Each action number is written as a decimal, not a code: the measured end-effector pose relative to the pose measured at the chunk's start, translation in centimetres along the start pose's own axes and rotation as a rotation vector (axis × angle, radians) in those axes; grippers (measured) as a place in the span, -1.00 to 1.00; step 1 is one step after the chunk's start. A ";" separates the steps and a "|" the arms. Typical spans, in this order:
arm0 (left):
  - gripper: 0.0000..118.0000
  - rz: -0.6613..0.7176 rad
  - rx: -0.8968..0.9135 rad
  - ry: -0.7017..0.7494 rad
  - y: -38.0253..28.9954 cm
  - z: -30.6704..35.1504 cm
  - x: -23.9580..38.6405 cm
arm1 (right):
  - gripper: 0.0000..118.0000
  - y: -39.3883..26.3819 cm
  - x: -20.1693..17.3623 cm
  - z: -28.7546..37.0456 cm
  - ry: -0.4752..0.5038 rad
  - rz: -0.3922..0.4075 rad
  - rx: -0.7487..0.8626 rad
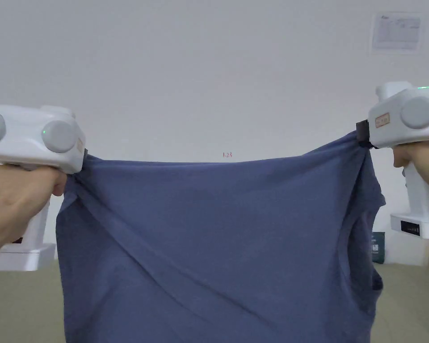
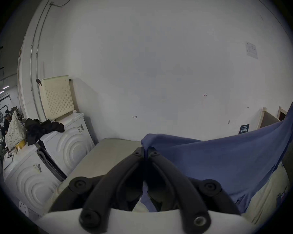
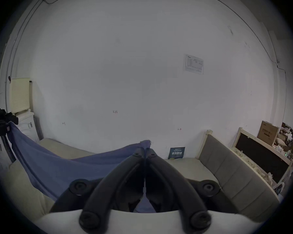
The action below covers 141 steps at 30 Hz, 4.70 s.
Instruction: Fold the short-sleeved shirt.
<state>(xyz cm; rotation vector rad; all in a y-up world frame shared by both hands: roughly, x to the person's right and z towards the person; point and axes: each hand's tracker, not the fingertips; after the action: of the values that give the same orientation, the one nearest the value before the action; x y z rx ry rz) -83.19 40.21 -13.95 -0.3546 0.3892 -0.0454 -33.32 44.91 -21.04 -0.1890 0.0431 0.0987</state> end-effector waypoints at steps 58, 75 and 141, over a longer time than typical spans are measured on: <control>0.96 -0.011 -0.314 -0.173 -45.4 26.3 -8.9 | 0.97 -46.1 2.1 35.0 0.131 -0.128 -0.479; -1.00 0.071 -0.270 -0.174 -45.2 29.0 -10.1 | -0.97 -44.5 -1.5 38.5 0.054 -0.095 -0.245; -1.00 -0.027 -0.576 -0.335 -38.5 8.7 -6.9 | -0.94 -41.4 2.7 15.8 0.228 0.020 -0.652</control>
<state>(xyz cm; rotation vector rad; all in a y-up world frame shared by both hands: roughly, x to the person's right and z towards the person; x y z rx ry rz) -85.33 7.76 9.47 -0.9226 0.0563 0.1025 -25.86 7.71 1.97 -0.8511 0.2408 0.1080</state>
